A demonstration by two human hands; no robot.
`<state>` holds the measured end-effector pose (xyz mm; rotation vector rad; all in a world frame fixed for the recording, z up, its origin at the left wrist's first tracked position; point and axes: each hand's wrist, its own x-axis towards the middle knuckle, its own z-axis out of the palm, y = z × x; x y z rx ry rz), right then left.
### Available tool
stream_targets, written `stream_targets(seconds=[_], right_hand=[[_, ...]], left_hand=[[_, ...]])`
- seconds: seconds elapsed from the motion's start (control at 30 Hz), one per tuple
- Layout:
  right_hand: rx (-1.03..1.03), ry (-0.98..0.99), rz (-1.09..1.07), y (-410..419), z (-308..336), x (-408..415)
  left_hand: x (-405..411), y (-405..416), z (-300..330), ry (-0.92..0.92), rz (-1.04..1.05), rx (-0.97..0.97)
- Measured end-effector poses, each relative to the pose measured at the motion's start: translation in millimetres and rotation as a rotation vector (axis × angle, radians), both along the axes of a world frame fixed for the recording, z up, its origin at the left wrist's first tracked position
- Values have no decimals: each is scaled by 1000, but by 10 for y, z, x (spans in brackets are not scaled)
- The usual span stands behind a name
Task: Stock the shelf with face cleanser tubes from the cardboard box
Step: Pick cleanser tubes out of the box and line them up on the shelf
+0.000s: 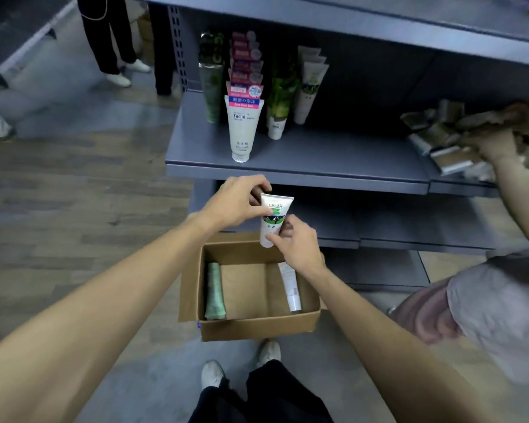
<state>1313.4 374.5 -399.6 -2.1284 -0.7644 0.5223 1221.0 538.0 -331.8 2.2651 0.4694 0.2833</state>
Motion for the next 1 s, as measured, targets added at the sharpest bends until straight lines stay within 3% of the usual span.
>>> stream_targets(seconds=[0.4, 1.0], right_hand=[[101, -111, 62, 146, 725, 906], [83, -181, 88, 479, 576, 2080]], left_hand=[[788, -25, 577, -213, 109, 31], [1845, 105, 630, -143, 276, 34]])
